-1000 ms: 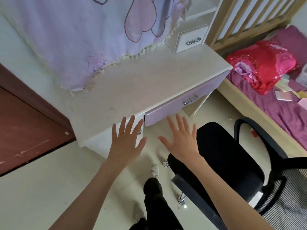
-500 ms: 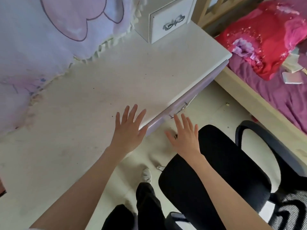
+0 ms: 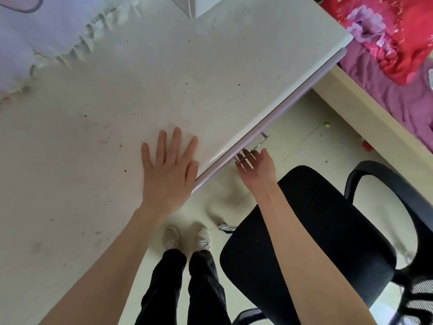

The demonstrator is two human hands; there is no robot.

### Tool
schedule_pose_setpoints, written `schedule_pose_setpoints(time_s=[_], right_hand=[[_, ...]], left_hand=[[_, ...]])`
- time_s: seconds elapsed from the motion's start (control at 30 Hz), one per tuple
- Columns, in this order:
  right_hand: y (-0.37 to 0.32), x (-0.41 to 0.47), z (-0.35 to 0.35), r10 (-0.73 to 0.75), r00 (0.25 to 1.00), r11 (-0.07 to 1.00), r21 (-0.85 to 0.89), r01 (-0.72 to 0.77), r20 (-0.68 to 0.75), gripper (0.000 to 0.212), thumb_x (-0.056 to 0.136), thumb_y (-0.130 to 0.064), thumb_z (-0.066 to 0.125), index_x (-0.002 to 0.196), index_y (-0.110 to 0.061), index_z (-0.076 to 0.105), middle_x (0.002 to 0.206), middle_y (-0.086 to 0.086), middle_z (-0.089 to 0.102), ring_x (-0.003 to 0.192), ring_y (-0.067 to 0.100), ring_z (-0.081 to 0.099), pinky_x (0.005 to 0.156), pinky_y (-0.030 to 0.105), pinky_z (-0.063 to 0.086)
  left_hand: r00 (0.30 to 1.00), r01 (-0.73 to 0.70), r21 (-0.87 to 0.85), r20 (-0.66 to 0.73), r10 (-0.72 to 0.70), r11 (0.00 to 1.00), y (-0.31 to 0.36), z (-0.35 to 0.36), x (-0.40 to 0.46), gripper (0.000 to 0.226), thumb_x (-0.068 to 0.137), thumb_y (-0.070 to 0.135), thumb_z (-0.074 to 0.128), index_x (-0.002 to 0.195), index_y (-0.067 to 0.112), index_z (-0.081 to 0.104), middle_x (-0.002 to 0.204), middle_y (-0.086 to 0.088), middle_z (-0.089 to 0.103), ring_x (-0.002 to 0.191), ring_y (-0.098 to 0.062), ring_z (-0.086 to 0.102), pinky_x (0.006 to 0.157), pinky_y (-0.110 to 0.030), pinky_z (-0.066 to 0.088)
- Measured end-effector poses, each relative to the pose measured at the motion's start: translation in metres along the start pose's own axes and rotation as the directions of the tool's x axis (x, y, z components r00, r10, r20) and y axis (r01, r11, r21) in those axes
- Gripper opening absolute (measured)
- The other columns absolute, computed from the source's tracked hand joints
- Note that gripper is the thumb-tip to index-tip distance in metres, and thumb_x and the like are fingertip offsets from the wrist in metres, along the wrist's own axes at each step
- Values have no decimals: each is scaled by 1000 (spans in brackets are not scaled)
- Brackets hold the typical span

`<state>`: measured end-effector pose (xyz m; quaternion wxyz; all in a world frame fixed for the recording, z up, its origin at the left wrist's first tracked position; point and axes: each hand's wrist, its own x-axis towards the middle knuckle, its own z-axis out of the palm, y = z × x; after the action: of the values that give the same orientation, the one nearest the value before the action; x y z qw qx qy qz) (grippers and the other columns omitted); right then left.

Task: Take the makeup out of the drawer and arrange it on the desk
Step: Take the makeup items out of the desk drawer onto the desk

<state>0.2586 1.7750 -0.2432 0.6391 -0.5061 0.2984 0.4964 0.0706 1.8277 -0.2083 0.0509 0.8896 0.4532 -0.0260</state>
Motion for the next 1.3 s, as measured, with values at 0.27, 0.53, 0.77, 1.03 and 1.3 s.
schedule_pose_setpoints(time_s=[0.27,0.53,0.77,1.03,1.3], right_hand=[[-4,9,0,15,999,998,-57,-13,40,28,91,-42,54,93,-17,63,88,6,54,75,19,55,78,32,51],[-4,5,-12,-35,998,987,-152,41,43,34,81,-48,66,91,-17,63,68,2,53,55,14,54,77,32,52],[-9,-7,-38,-93,988,956,-265,124,127,72,66,-66,64,116,-15,57,101,10,49,90,24,48,104,45,42],[-12,-16,-69,-137,978,929,-323,182,158,70,56,-70,63,103,-18,60,92,7,59,86,22,54,98,41,46],[-15,-22,-91,-159,980,936,-297,189,123,83,59,-72,58,120,-14,59,94,5,62,90,20,59,94,37,48]], left_hand=[[1000,-4,-7,-5,4,1000,-3,3,0,53,96,39,16,144,24,30,151,-13,27,138,-38,25,107,-62,17],[1000,-12,-53,5,12,999,-6,5,0,54,95,45,16,147,28,18,155,-10,16,142,-35,13,109,-58,4],[999,-4,-32,44,6,999,-8,4,1,55,93,50,5,146,33,3,157,-8,9,143,-32,5,110,-55,-2],[998,-8,-21,55,10,1000,-8,2,1,58,93,50,3,147,32,8,157,-8,8,143,-32,4,111,-55,-2],[999,-5,-31,46,6,999,-8,4,2,58,92,51,0,147,33,6,157,-8,7,143,-32,3,110,-56,-3]])
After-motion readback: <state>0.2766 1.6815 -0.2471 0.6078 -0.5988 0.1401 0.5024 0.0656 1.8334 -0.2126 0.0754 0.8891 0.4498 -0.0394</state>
